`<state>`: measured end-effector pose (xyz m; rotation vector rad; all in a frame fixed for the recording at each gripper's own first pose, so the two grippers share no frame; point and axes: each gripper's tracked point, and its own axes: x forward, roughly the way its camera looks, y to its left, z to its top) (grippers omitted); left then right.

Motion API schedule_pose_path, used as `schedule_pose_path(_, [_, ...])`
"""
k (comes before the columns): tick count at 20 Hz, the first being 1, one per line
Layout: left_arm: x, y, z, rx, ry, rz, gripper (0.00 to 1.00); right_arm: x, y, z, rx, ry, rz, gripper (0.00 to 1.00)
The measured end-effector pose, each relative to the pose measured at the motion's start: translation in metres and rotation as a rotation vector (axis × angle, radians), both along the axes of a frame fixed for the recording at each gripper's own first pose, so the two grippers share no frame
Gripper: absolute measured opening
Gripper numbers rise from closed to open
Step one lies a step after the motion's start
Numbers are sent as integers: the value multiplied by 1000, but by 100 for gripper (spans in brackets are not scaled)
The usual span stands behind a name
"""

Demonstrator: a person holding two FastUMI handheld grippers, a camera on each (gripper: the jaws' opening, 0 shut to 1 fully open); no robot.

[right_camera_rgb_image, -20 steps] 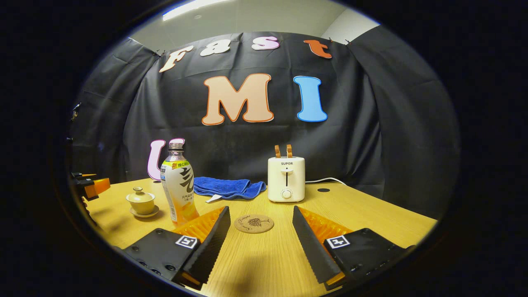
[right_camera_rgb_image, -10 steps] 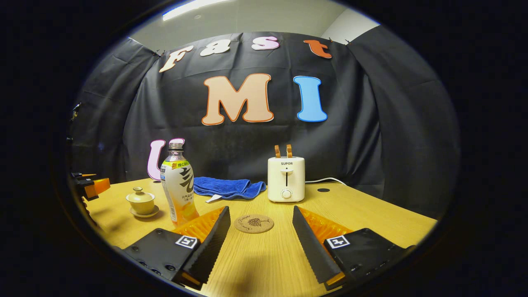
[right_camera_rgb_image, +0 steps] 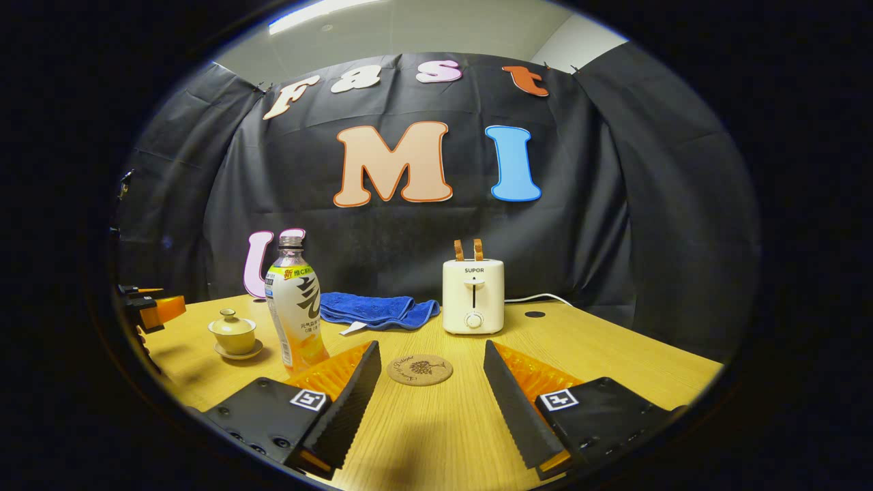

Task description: Open the teacup lid with one hand, grasp the water bottle and pour water into the teacup with the other hand; after pouring, place the water bottle on the coaster and then close the teacup lid.

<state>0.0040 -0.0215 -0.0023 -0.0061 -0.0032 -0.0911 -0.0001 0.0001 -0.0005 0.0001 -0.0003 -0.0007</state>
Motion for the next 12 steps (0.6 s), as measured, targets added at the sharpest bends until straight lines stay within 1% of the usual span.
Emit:
schedule_pose_path(3, [3,-11,0,-1,-2,-49,93,0,0,0,0,0,0,94])
schedule_pose_path(9, [16,-47,-1,-4,-6,-196,93,0,0,0,0,0,0,94])
schedule_pose_path(12, [23,-59,0,-5,-5,-242,93,0,0,0,0,0,0,94])
